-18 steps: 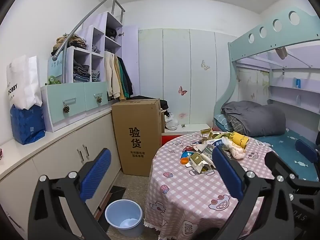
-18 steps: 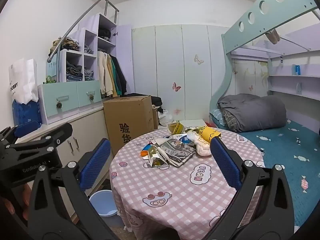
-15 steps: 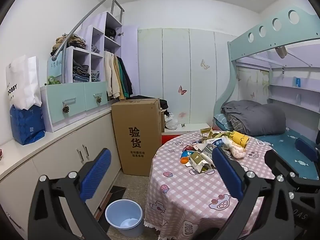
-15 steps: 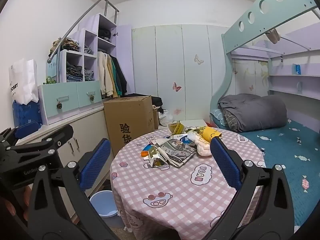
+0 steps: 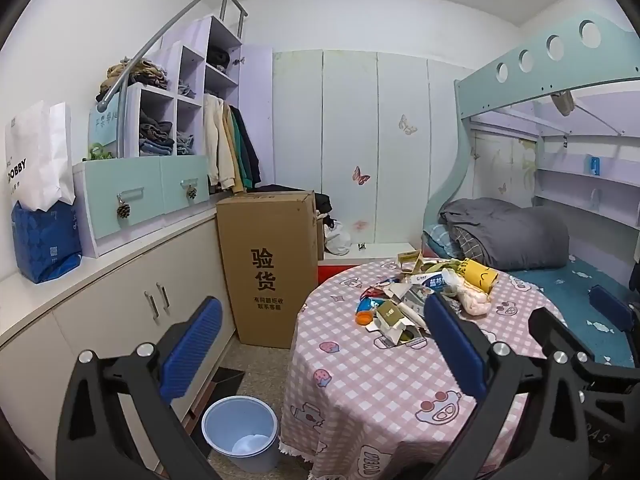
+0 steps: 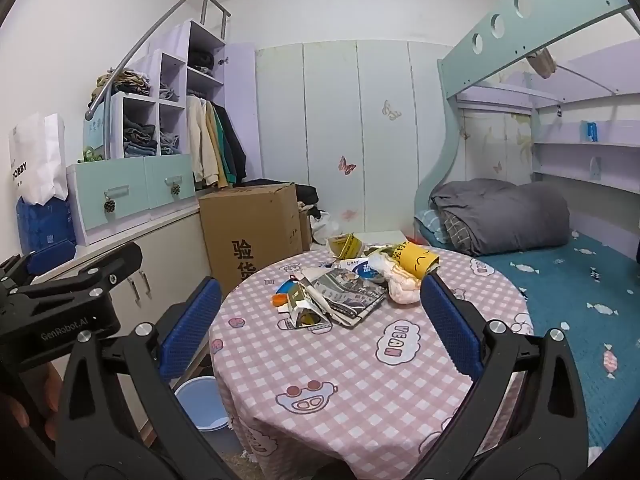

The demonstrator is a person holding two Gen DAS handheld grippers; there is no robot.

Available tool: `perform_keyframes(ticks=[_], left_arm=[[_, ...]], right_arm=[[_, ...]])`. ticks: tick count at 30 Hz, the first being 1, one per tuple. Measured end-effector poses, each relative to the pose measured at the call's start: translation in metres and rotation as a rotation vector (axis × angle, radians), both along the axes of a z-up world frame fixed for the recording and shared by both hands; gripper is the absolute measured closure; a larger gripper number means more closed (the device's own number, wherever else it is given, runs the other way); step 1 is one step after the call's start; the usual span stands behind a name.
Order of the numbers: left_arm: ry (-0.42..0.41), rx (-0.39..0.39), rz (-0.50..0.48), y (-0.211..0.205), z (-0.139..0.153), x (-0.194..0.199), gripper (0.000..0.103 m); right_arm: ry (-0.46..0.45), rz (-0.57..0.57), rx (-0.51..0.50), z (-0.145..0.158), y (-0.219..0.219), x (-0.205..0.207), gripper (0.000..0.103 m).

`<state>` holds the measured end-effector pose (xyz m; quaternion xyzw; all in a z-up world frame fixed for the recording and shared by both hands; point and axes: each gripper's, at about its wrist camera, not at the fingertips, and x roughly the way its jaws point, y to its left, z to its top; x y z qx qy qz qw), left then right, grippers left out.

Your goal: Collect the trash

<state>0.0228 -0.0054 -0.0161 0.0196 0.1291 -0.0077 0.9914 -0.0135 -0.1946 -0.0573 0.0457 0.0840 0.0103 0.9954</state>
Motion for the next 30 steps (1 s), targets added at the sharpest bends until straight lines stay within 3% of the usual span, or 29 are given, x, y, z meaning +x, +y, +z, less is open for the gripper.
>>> perform_keyframes(ticks=[30], left_arm=[[0.028,-0.002,0.035,0.004,-0.007,0.006,0.004]], right_arm=[[0.028,0.016,0.013,-0.013,0.002,0.007,0.006]])
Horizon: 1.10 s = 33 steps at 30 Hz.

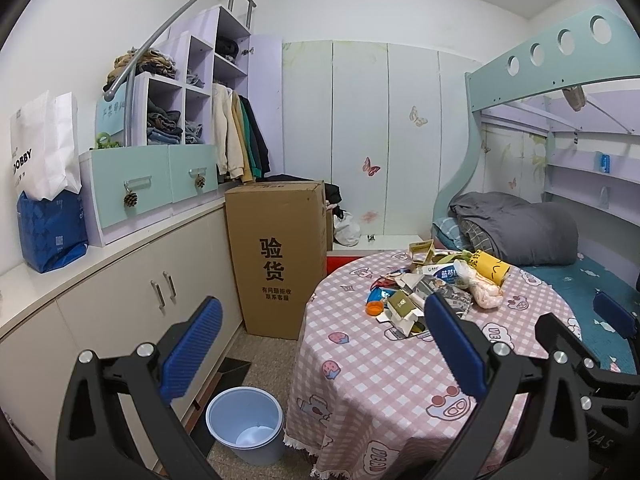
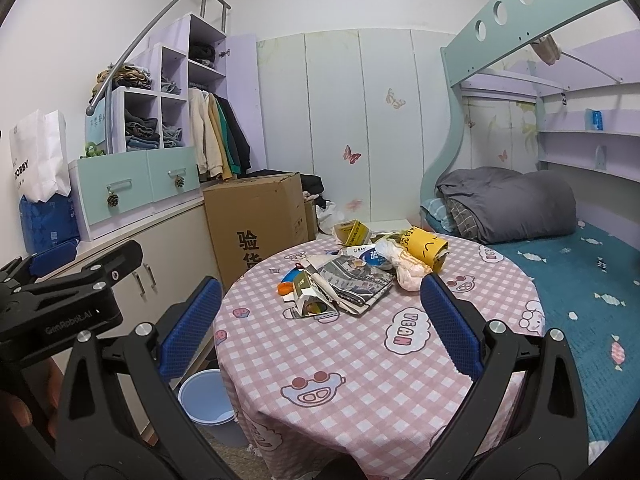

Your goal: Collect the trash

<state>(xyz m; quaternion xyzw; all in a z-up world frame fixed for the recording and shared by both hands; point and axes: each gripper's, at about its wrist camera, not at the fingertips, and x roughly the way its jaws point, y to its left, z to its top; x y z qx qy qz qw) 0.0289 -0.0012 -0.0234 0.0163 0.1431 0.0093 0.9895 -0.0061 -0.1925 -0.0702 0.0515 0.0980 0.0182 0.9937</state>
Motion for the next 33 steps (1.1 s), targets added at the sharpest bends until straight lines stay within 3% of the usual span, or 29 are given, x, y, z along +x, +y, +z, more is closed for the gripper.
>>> perform_keyframes(ticks=[33], left_arm=[[0.017,-0.001,0.005,-0.0007,-0.0016,0.0052,0.004]], right_arm=[[0.044,0.039,0.032,0.0020,0.0009,0.0028,0.006]])
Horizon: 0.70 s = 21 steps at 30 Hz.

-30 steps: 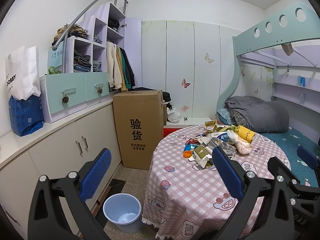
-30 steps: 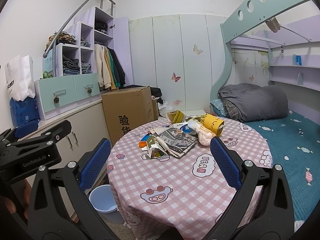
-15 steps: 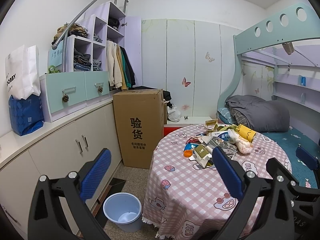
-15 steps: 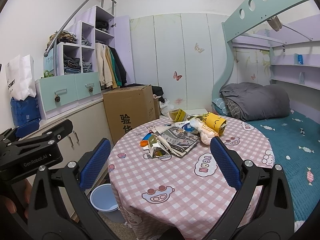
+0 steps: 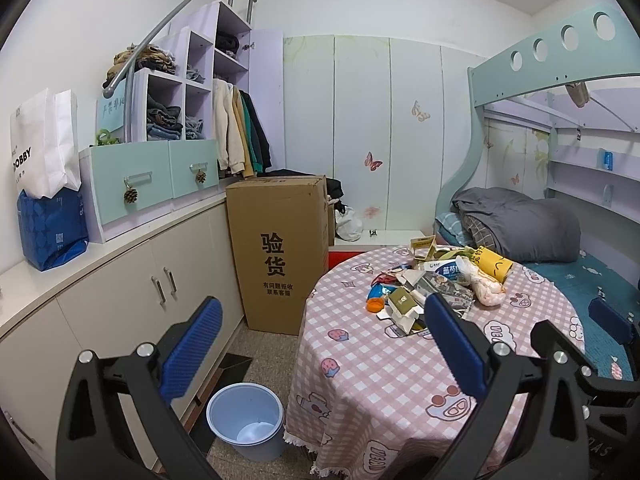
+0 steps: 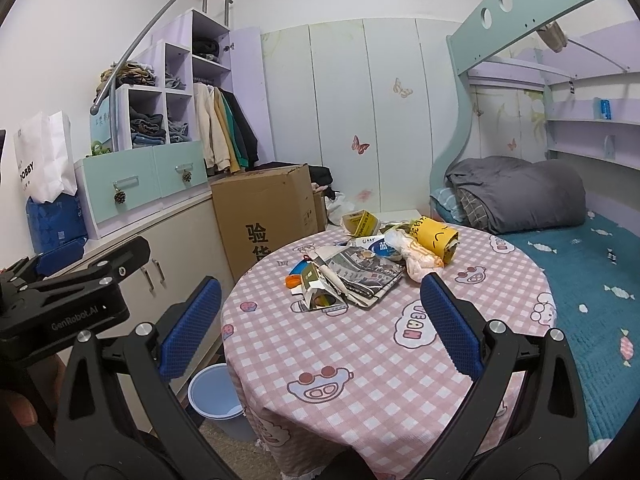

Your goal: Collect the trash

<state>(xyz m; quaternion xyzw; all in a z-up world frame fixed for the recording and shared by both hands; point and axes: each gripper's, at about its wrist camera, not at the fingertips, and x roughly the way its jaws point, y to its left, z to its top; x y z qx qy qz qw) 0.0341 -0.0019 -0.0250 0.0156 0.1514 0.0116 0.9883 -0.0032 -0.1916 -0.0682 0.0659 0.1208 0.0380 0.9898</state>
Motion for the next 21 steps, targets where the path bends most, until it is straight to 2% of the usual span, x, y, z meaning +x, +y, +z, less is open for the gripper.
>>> perform_keyframes(ticks=[9,15,21], left_arm=[[0.026,0.013,-0.005,-0.012,-0.005,0.007,0.004],[0.084,0.006,-0.008,-0.017,-0.014,0.025,0.004],[0.158,0.003,-0.018,-0.026,-0.029,0.055,0.004]], right_arm=[[0.029,0.006,0.032,-0.006,-0.014,0.008,0.006],[0.050,0.016,0.052,-0.012,-0.025,0.022,0.006],[0.114,0.012,0.061,-0.027,-0.040,0.054,0.006]])
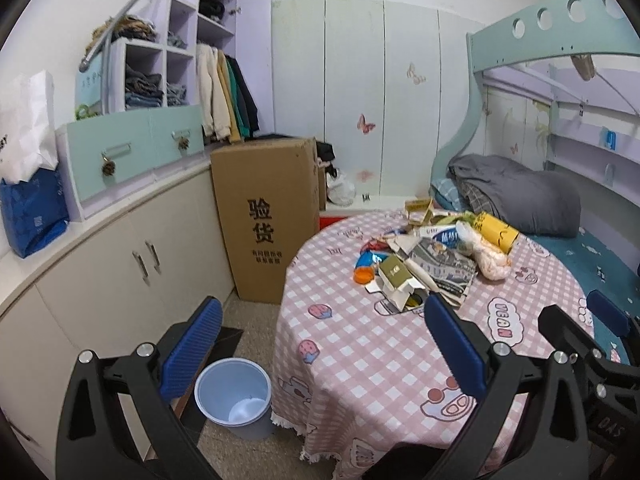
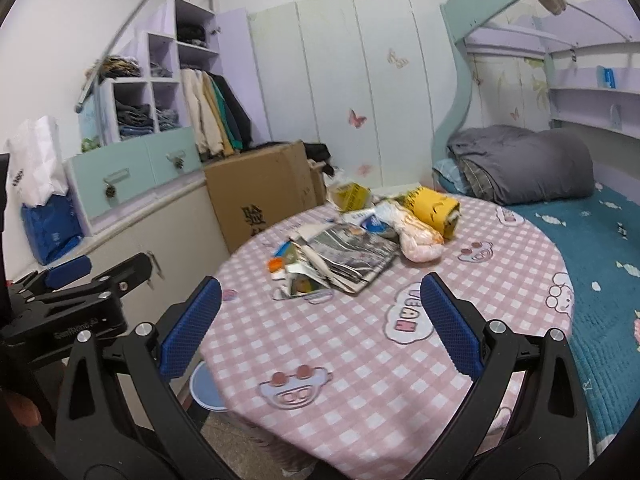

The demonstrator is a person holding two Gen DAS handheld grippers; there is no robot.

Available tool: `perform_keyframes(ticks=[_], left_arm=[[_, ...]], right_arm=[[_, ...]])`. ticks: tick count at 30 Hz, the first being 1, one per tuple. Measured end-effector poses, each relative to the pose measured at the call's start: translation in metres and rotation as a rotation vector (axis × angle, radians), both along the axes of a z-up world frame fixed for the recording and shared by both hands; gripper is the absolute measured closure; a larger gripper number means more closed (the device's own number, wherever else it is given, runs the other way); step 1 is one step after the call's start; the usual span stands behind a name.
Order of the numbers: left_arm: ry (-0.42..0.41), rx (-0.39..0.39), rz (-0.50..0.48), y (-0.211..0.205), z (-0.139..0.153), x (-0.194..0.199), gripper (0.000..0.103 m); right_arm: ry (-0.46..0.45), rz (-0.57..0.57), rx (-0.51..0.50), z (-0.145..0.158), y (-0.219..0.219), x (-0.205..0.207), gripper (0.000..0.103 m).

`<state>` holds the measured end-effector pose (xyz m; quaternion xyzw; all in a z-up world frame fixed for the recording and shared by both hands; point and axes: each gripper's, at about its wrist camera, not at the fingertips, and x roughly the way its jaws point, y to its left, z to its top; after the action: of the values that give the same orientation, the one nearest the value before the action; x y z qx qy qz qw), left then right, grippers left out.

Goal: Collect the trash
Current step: 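Grasp the white-orange plastic bag with the right tool while the left tool grasps the green-white box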

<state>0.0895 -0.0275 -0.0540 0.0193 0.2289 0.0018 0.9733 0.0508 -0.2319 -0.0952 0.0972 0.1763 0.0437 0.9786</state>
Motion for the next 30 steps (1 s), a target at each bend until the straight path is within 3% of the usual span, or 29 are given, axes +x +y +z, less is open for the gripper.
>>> perform_keyframes(ticks=[6,13,21,22,24,27,28,29,30], left_arm=[[0.080,-0.016,-0.047,-0.018,-0.019,0.046,0.004],[0.210,0.085,-0.126,-0.058,-0.058,0.105,0.004],[0.306,0.156,-0.138,-0.080,-0.088,0.157,0.005],[0.313,0.176,-0.133,-0.083,-0.092,0.162,0.008],[0.317,0.186,-0.136,-0.086,-0.094,0.168,0.024],[0.361,0.150,-0.162,-0.086,-0.099,0.178,0.049],[0.363,0.141,-0.168,-0.085,-0.100,0.180,0.067],[0.367,0.130,-0.173,-0.084,-0.099,0.181,0.079],[0.368,0.115,-0.180,-0.081,-0.098,0.180,0.081]], right_arm=[[0.082,-0.042,-0.017,-0.020,-0.021,0.043,0.006],[0.194,-0.081,-0.054,-0.041,-0.041,0.092,0.006],[0.272,-0.064,-0.085,-0.051,-0.045,0.132,0.006],[0.294,-0.052,-0.073,-0.053,-0.046,0.136,0.006],[0.321,-0.016,-0.018,-0.055,-0.051,0.141,0.006],[0.337,-0.031,0.016,-0.054,-0.061,0.146,0.006],[0.329,-0.047,0.008,-0.052,-0.064,0.146,0.006],[0.328,-0.059,-0.005,-0.050,-0.065,0.148,0.006],[0.326,-0.083,-0.030,-0.047,-0.069,0.151,0.006]])
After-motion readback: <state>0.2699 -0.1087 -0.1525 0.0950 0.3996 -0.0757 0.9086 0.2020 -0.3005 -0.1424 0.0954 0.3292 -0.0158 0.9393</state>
